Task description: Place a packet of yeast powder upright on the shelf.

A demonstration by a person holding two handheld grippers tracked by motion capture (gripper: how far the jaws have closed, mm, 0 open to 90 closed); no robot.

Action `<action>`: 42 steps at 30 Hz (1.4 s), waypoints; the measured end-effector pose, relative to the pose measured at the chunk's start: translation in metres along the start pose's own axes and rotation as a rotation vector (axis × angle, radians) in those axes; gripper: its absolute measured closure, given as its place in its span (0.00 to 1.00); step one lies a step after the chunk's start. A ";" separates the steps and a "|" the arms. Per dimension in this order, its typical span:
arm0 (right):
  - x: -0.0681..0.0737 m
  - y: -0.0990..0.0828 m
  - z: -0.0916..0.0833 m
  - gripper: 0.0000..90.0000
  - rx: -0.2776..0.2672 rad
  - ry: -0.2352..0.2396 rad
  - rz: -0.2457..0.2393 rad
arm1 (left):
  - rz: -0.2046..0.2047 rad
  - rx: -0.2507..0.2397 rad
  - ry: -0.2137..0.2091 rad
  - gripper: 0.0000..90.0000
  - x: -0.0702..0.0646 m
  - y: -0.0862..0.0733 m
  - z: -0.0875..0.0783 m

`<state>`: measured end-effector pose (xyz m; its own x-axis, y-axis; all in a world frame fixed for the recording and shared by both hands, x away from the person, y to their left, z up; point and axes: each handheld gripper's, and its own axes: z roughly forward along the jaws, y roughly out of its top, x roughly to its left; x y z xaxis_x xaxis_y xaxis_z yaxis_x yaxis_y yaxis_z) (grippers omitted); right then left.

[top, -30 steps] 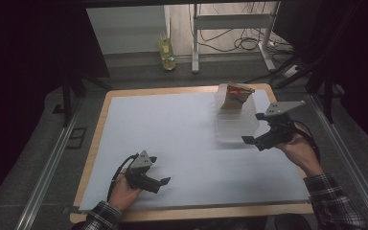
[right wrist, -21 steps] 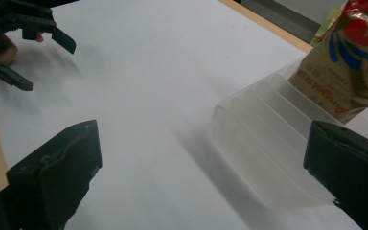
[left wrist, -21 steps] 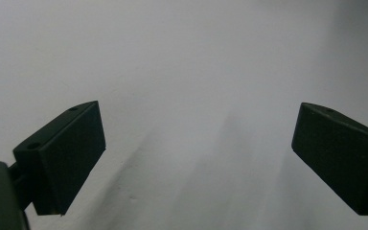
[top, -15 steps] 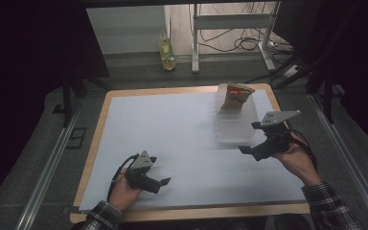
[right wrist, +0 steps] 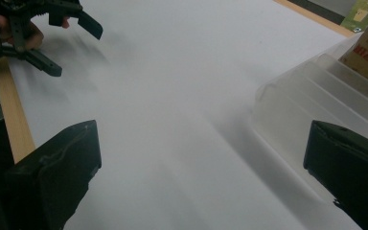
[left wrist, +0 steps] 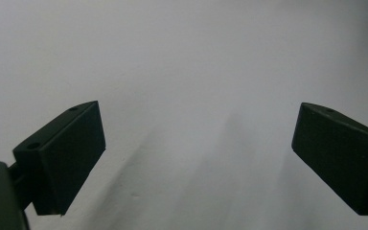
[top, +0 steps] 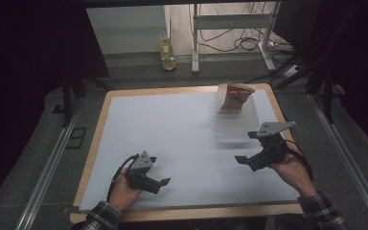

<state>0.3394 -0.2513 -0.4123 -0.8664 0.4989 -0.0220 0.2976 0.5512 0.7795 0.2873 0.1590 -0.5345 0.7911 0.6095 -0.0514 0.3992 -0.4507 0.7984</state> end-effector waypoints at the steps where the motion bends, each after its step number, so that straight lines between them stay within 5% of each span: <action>1: 0.001 -0.001 0.000 0.00 0.003 -0.001 0.000 | -0.001 -0.001 -0.001 0.05 0.000 0.000 0.000; 21: 0.023 -0.019 0.010 0.00 0.023 -0.013 0.000 | 0.009 -0.005 0.021 0.04 -0.001 0.000 -0.001; 42: 0.044 -0.043 0.024 0.00 -0.033 -0.002 -0.003 | 0.015 -0.002 0.037 0.03 -0.001 0.000 -0.002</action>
<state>0.2985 -0.2373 -0.4623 -0.8662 0.4990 -0.0260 0.2814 0.5301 0.7999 0.2858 0.1595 -0.5332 0.7795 0.6262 -0.0172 0.3863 -0.4588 0.8002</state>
